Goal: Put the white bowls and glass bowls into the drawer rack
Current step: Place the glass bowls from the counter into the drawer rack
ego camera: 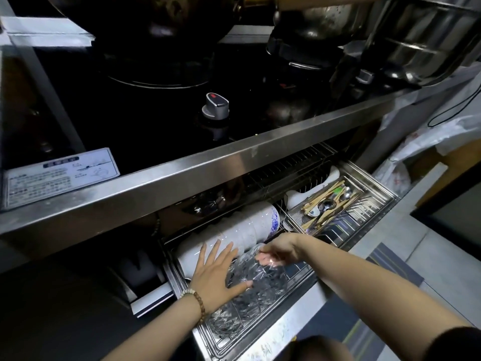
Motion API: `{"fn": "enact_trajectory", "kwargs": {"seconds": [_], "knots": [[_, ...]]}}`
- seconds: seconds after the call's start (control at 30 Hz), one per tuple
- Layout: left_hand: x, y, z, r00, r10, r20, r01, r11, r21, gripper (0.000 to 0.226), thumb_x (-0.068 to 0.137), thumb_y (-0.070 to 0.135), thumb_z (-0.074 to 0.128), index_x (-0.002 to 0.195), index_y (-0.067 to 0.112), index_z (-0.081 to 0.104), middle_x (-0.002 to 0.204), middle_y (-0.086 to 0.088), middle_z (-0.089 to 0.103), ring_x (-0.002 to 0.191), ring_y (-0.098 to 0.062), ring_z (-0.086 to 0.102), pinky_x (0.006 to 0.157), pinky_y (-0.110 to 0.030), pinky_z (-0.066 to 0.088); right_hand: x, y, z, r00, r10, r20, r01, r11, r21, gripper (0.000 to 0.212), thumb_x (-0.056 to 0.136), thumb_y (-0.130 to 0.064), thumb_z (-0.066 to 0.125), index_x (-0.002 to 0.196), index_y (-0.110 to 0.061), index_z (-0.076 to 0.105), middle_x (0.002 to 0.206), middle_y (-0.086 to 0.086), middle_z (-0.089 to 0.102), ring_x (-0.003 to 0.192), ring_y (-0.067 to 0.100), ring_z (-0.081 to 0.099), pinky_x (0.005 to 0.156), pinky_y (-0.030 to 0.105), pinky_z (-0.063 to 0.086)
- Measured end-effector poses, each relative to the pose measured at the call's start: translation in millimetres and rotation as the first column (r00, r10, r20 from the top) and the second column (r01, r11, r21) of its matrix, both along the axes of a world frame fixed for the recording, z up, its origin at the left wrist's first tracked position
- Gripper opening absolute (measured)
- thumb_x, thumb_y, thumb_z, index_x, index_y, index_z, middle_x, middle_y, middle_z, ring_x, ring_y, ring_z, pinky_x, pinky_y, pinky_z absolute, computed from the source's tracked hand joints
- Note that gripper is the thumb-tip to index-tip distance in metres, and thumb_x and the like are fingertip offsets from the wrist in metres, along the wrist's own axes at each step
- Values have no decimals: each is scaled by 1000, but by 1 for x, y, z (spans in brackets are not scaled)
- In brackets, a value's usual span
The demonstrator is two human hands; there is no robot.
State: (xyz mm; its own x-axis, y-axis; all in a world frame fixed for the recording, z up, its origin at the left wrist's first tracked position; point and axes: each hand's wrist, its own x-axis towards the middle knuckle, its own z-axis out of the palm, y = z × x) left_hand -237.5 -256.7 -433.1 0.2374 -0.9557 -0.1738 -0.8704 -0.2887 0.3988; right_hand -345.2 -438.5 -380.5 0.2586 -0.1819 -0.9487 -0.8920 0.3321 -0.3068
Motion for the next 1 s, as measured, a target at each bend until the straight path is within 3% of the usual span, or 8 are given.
{"fn": "enact_trajectory", "kwargs": {"seconds": [0.33,0.43,0.5,0.57,0.7,0.77,0.87,1.0], "knots": [[0,0,2,1000,-9,-2,9,1000,24,107,59,91,2,148,32,4,158,12,-3,136,-5,-24,111,-41,-26,-2,7,7,989,143,30,-141,989,-53,29,99,-26,42,76,-15,56,75,-2,54,64,9,46,64,23,40],[0,0,8,1000,-12,-26,13,999,37,103,64,89,5,148,30,6,159,9,1,142,-9,-17,111,-40,-24,-2,12,13,981,192,-3,-190,967,-168,25,96,-29,49,80,-12,58,76,2,57,63,12,51,65,25,44],[-1,1,16,998,8,-61,-5,999,43,93,73,83,16,148,28,9,159,7,5,145,-12,-10,113,-38,-20,-1,15,18,978,209,-1,-201,940,-274,23,95,-28,52,94,-7,62,80,5,58,64,14,53,65,27,46],[-1,1,26,994,28,-105,-23,999,48,84,80,76,26,148,28,11,159,5,9,146,-14,-2,116,-37,-12,-2,17,27,979,197,45,-163,899,-406,30,93,-25,55,110,-1,61,87,9,60,64,15,53,62,24,47],[1,2,58,983,48,-178,-51,999,-10,73,86,66,35,146,27,20,154,2,27,141,-17,23,114,-33,20,-8,24,64,959,207,192,-53,800,-598,23,93,-22,56,106,-2,57,101,12,58,57,5,55,49,11,42],[1,3,78,979,56,-197,-72,994,-78,67,88,60,41,144,28,25,148,3,38,134,-16,36,106,-29,33,-12,31,89,931,181,316,68,767,-638,36,92,-23,58,120,0,56,105,9,56,75,8,56,63,15,45],[2,9,114,980,35,-195,-72,980,-185,61,90,51,46,143,27,28,144,4,44,127,-15,44,99,-25,37,-17,51,136,856,203,475,215,697,-684,44,90,-27,60,130,-8,52,126,4,57,114,14,54,95,24,42],[5,25,169,983,-2,-182,-63,934,-351,57,90,46,50,140,27,33,138,6,51,125,-11,48,103,-32,42,-20,85,194,739,311,597,323,615,-720,41,90,-27,59,129,-15,54,133,4,55,124,13,51,108,27,38]]}}
